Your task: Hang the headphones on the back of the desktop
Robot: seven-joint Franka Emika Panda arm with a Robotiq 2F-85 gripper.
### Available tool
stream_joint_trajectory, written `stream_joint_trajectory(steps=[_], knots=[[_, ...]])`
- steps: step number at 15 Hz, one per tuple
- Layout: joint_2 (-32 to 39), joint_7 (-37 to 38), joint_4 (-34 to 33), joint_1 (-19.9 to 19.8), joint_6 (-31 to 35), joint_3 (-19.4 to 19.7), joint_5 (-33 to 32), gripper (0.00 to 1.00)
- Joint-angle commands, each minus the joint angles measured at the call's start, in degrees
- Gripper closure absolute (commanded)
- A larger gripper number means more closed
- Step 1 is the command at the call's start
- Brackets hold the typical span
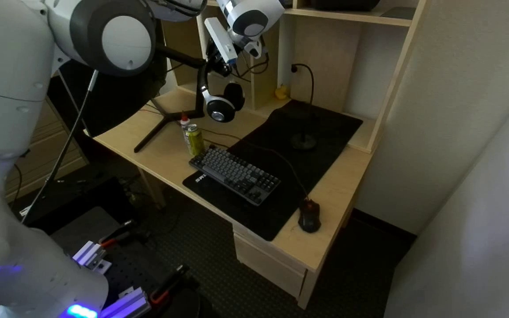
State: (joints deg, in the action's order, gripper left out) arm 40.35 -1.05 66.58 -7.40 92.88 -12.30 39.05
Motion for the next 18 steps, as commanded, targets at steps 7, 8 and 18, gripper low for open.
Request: stream_joint_trajectory(steps=[7,8,18], knots=[[-1.2,-9.9,-6.3,0.9,-17.1,1.5,6.2,0.83],[-1.2,-10.2,-6.4,0.7,-17.7,1.5,6.4,0.83],[3.3,-11.1,-15.1,2.3,-25.8,-1.7,13.0,0.96]])
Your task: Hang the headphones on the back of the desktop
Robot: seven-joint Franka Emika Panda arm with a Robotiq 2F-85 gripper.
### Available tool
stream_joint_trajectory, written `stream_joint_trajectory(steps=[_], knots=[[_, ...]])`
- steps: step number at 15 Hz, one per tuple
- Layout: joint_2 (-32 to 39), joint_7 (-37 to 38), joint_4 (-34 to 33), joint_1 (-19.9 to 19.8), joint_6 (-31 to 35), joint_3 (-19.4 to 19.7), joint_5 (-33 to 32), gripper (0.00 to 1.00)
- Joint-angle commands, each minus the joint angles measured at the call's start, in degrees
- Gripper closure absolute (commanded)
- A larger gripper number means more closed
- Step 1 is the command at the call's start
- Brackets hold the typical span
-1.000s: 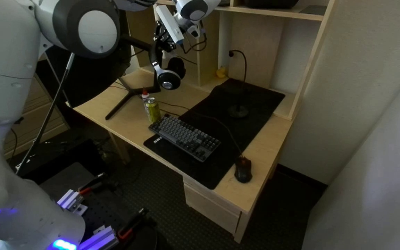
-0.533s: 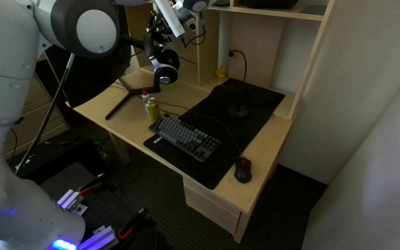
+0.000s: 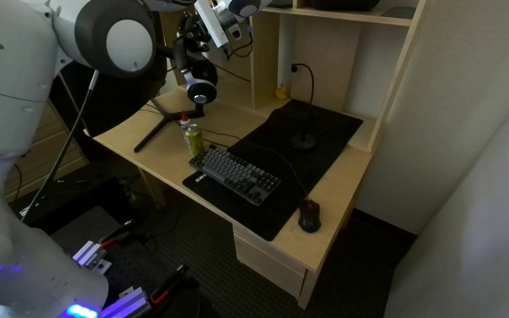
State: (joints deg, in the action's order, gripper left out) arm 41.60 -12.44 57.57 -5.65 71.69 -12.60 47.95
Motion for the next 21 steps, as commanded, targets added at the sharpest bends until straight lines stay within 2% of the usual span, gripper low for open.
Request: stream_joint_trajectory(steps=[1,4,5,7,8,9,12,14,16,17,18,21], knots=[[2.5,0.7,-7.7,1.1,-5.8,-2.0,6.1,0.96],[3.1,2.3,-10.8,2.4,-7.9,-2.4,11.2,0.96],[1.3,0.5,-6.3,2.1,-5.5,-1.9,8.6,0.83],[1.3,1.0,-7.6,2.7,-6.1,-2.0,9.9,0.83],[1.3,1.0,-7.8,2.7,-6.3,-2.0,9.9,0.96],[2.6,1.6,-8.9,3.0,-7.0,-2.4,10.2,0.96],[8.4,2.8,-14.9,3.7,-8.5,-3.8,17.8,0.96],[12.2,3.7,-19.4,5.2,-6.8,-4.5,22.1,0.96],[15.2,4.9,-23.4,6.4,-3.3,-5.5,23.5,0.96],[11.0,2.0,-16.1,5.3,-5.1,-4.2,21.4,0.96],[12.0,2.2,-17.1,5.7,-4.7,-4.3,21.6,0.83],[12.5,2.1,-17.0,5.7,-4.8,-4.2,21.4,0.83]])
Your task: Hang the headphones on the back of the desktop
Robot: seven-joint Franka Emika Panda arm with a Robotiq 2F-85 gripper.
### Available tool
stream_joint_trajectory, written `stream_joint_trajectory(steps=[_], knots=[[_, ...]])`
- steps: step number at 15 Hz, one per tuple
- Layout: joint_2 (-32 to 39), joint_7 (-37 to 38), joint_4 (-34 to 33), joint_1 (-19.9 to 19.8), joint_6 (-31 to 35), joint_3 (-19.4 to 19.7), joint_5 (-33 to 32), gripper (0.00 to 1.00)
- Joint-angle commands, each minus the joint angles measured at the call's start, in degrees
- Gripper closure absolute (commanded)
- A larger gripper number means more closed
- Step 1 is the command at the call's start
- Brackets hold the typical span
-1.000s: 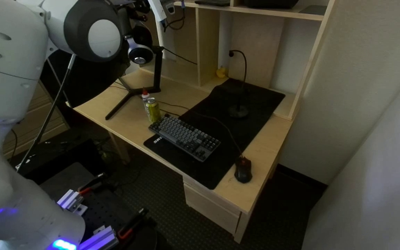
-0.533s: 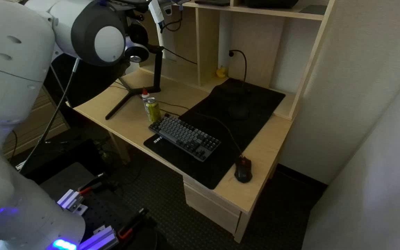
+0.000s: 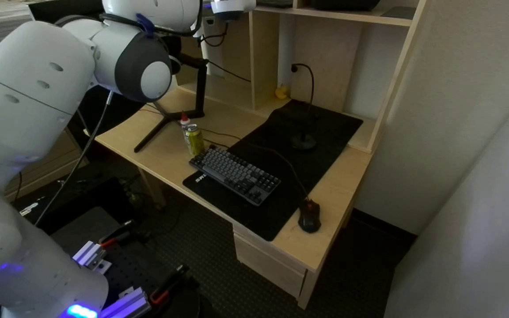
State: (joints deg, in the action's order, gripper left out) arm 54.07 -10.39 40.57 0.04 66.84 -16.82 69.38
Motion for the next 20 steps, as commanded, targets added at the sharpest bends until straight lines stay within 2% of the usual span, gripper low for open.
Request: stream_joint_trajectory(steps=[1,5,9,13,14,15,17,18,20], knots=[[0.4,0.6,0.2,0.3,-0.1,0.2,-0.3,0.96],[5.4,1.9,-5.0,2.8,2.2,-0.8,2.8,0.96],[7.8,1.6,-9.0,4.6,7.2,-2.1,7.0,0.96],[9.2,0.3,-13.9,7.1,12.9,-1.5,7.3,0.96],[7.2,-0.1,-9.1,5.9,10.8,-1.1,6.6,0.96],[7.2,0.0,-9.5,6.1,11.1,-1.1,6.5,0.83],[7.5,0.0,-9.4,6.2,11.0,-1.0,6.4,0.83],[7.7,0.0,-9.4,6.2,11.0,-1.0,6.4,0.96],[9.4,-1.9,-11.2,6.6,12.6,-1.4,7.2,0.96]])
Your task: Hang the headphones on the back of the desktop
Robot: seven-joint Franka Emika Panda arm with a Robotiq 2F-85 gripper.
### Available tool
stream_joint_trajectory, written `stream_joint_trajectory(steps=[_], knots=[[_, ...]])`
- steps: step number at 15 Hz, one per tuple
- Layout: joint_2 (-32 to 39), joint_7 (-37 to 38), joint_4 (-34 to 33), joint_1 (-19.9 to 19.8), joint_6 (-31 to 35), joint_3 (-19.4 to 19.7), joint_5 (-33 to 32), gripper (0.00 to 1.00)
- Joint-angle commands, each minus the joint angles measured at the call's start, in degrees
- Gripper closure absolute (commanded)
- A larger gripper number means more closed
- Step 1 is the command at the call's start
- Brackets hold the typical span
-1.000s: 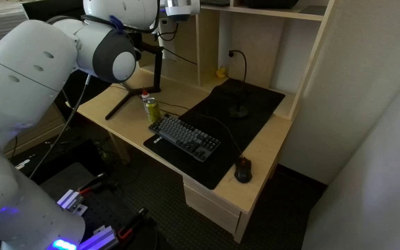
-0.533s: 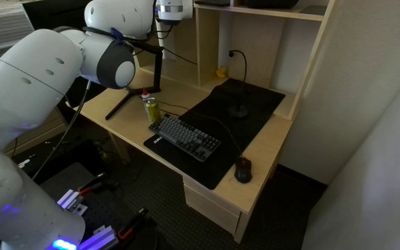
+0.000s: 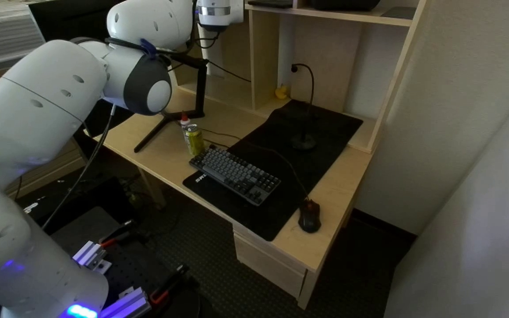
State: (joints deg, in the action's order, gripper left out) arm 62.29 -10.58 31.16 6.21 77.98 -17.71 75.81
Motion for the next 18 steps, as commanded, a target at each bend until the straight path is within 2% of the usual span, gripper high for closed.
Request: stream_joint_trajectory(steps=[1,2,9,13,18], knots=[[1.5,-2.6,-2.4,0.6,1.8,-0.7,0.9,0.96],[3.3,-2.5,-5.9,1.3,2.2,-1.1,0.7,0.96],[5.8,-5.8,-11.5,3.2,5.2,-1.2,-0.7,0.96],[7.9,-6.8,-13.0,4.1,7.7,-1.0,-1.9,0.96],[7.1,-10.0,-10.9,5.2,11.9,-0.9,-4.9,0.96]])
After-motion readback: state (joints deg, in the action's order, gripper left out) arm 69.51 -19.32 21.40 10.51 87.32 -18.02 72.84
